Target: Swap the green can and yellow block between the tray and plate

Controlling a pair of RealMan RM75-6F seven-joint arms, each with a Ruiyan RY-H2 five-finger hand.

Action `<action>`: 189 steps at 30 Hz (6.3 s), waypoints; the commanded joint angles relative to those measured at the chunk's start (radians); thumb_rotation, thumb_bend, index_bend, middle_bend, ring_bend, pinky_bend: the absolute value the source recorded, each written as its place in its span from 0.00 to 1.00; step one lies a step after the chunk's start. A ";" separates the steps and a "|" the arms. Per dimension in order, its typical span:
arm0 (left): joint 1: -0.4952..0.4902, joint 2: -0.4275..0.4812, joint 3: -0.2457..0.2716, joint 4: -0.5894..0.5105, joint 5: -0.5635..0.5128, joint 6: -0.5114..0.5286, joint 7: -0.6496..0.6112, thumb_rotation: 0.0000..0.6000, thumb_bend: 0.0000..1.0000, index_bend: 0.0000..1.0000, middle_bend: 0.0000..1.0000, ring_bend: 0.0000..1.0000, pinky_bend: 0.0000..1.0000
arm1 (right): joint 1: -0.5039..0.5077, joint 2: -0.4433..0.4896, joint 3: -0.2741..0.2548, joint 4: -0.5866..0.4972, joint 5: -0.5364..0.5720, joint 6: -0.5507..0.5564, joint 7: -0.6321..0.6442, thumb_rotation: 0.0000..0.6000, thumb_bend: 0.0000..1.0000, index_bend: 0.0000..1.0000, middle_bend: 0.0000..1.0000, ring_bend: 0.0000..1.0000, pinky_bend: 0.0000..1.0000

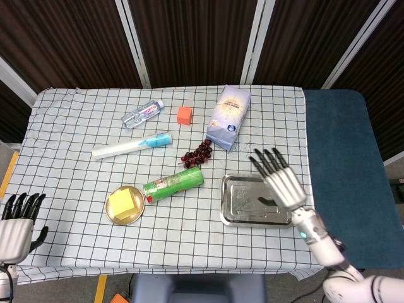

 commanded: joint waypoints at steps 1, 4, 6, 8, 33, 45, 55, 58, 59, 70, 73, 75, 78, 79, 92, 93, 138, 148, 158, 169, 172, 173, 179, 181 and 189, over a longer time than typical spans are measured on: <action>-0.011 -0.015 0.005 -0.005 0.013 -0.011 0.016 1.00 0.37 0.08 0.10 0.06 0.07 | -0.131 0.071 -0.089 0.069 -0.103 0.141 0.117 1.00 0.06 0.00 0.00 0.00 0.00; -0.021 -0.026 0.008 -0.017 0.022 -0.022 0.024 1.00 0.37 0.07 0.09 0.05 0.07 | -0.193 0.061 -0.099 0.138 -0.128 0.212 0.159 1.00 0.06 0.00 0.00 0.00 0.00; -0.032 -0.030 0.010 -0.038 0.021 -0.043 0.026 1.00 0.37 0.03 0.03 0.01 0.07 | -0.229 0.051 -0.094 0.171 -0.121 0.245 0.187 1.00 0.06 0.00 0.00 0.00 0.00; -0.046 -0.029 0.011 -0.068 0.019 -0.069 0.037 1.00 0.37 0.00 0.00 0.00 0.07 | -0.261 0.041 -0.081 0.190 -0.105 0.274 0.212 1.00 0.06 0.00 0.00 0.00 0.00; -0.323 -0.127 -0.066 -0.244 -0.308 -0.446 0.284 1.00 0.36 0.00 0.00 0.00 0.07 | -0.372 0.015 0.014 0.297 -0.168 0.379 0.487 1.00 0.00 0.00 0.00 0.00 0.00; -0.394 -0.183 -0.073 -0.184 -0.419 -0.466 0.310 1.00 0.36 0.00 0.00 0.00 0.07 | -0.382 0.012 0.029 0.299 -0.186 0.356 0.476 1.00 0.00 0.00 0.00 0.00 0.00; -0.423 -0.223 -0.064 -0.121 -0.444 -0.446 0.307 1.00 0.36 0.00 0.00 0.00 0.07 | -0.387 0.011 0.036 0.300 -0.198 0.339 0.472 1.00 0.00 0.00 0.00 0.00 0.00; -0.424 -0.233 -0.056 -0.098 -0.432 -0.440 0.287 1.00 0.36 0.00 0.01 0.00 0.08 | -0.389 0.011 0.038 0.301 -0.203 0.338 0.474 1.00 0.00 0.00 0.00 0.00 0.00; -0.424 -0.237 -0.053 -0.088 -0.428 -0.437 0.282 1.00 0.36 0.00 0.03 0.01 0.09 | -0.390 0.010 0.040 0.302 -0.203 0.338 0.473 1.00 0.00 0.00 0.00 0.00 0.00; -0.408 -0.286 -0.029 0.002 -0.315 -0.359 0.209 1.00 0.39 0.00 0.28 0.31 0.47 | -0.392 0.007 0.048 0.304 -0.208 0.325 0.469 1.00 0.00 0.00 0.00 0.00 0.00; -0.399 -0.293 -0.021 0.010 -0.277 -0.328 0.197 1.00 0.42 0.01 0.33 0.37 0.55 | -0.394 0.006 0.049 0.304 -0.209 0.324 0.468 1.00 0.00 0.00 0.00 0.00 0.00; -0.391 -0.291 -0.013 -0.003 -0.249 -0.305 0.195 1.00 0.43 0.05 0.35 0.39 0.57 | -0.395 0.007 0.048 0.303 -0.215 0.326 0.471 1.00 0.00 0.00 0.00 0.00 0.00; -0.373 -0.282 0.002 -0.048 -0.199 -0.254 0.208 1.00 0.43 0.09 0.37 0.41 0.58 | -0.397 0.007 0.049 0.304 -0.221 0.330 0.477 1.00 0.00 0.00 0.00 0.00 0.00; -0.367 -0.278 0.009 -0.066 -0.177 -0.236 0.213 1.00 0.43 0.09 0.38 0.42 0.58 | -0.398 0.008 0.049 0.304 -0.222 0.331 0.480 1.00 0.00 0.00 0.00 0.00 0.00; -0.337 -0.316 0.116 -0.164 0.019 -0.220 0.288 1.00 0.43 0.11 0.38 0.42 0.58 | -0.413 0.024 0.054 0.295 -0.245 0.364 0.540 1.00 0.00 0.00 0.00 0.00 0.00; -0.340 -0.331 0.114 -0.159 0.012 -0.234 0.290 1.00 0.43 0.11 0.38 0.42 0.58 | -0.414 0.025 0.055 0.295 -0.247 0.369 0.545 1.00 0.00 0.00 0.00 0.00 0.00; -0.366 -0.365 0.051 -0.301 -0.184 -0.299 0.612 1.00 0.33 0.00 0.00 0.00 0.21 | -0.431 0.054 0.060 0.289 -0.272 0.391 0.613 1.00 0.00 0.01 0.00 0.00 0.00; -0.416 -0.306 -0.084 -0.245 -0.216 -0.266 0.556 1.00 0.35 0.00 0.00 0.00 0.19 | -0.432 0.049 0.060 0.289 -0.276 0.391 0.603 1.00 0.00 0.01 0.00 0.00 0.00; -0.548 -0.422 -0.172 -0.119 -0.352 -0.392 0.551 1.00 0.36 0.00 0.00 0.00 0.18 | -0.434 0.055 0.062 0.287 -0.277 0.396 0.616 1.00 0.00 0.01 0.00 0.00 0.00; -0.643 -0.491 -0.172 -0.076 -0.452 -0.451 0.578 1.00 0.36 0.00 0.00 0.00 0.16 | -0.433 0.062 0.061 0.283 -0.274 0.386 0.619 1.00 0.00 0.01 0.00 0.00 0.00; -0.668 -0.515 -0.175 -0.042 -0.469 -0.459 0.580 1.00 0.36 0.00 0.00 0.00 0.16 | -0.432 0.063 0.061 0.281 -0.273 0.383 0.620 1.00 0.00 0.01 0.00 0.00 0.00; -0.675 -0.524 -0.176 -0.029 -0.470 -0.461 0.576 1.00 0.36 0.00 0.00 0.00 0.16 | -0.433 0.064 0.061 0.280 -0.273 0.382 0.621 1.00 0.00 0.01 0.00 0.00 0.00; -0.704 -0.575 -0.173 0.089 -0.454 -0.477 0.507 1.00 0.36 0.00 0.03 0.01 0.16 | -0.433 0.070 0.061 0.279 -0.274 0.385 0.635 1.00 0.00 0.01 0.00 0.00 0.00; -0.711 -0.586 -0.172 0.116 -0.466 -0.484 0.499 1.00 0.36 0.00 0.04 0.02 0.16 | -0.434 0.072 0.061 0.279 -0.277 0.388 0.641 1.00 0.00 0.01 0.00 0.00 0.00; -0.736 -0.624 -0.176 0.214 -0.499 -0.508 0.454 1.00 0.36 0.00 0.15 0.12 0.19 | -0.434 0.076 0.058 0.281 -0.282 0.389 0.653 1.00 0.00 0.01 0.00 0.00 0.00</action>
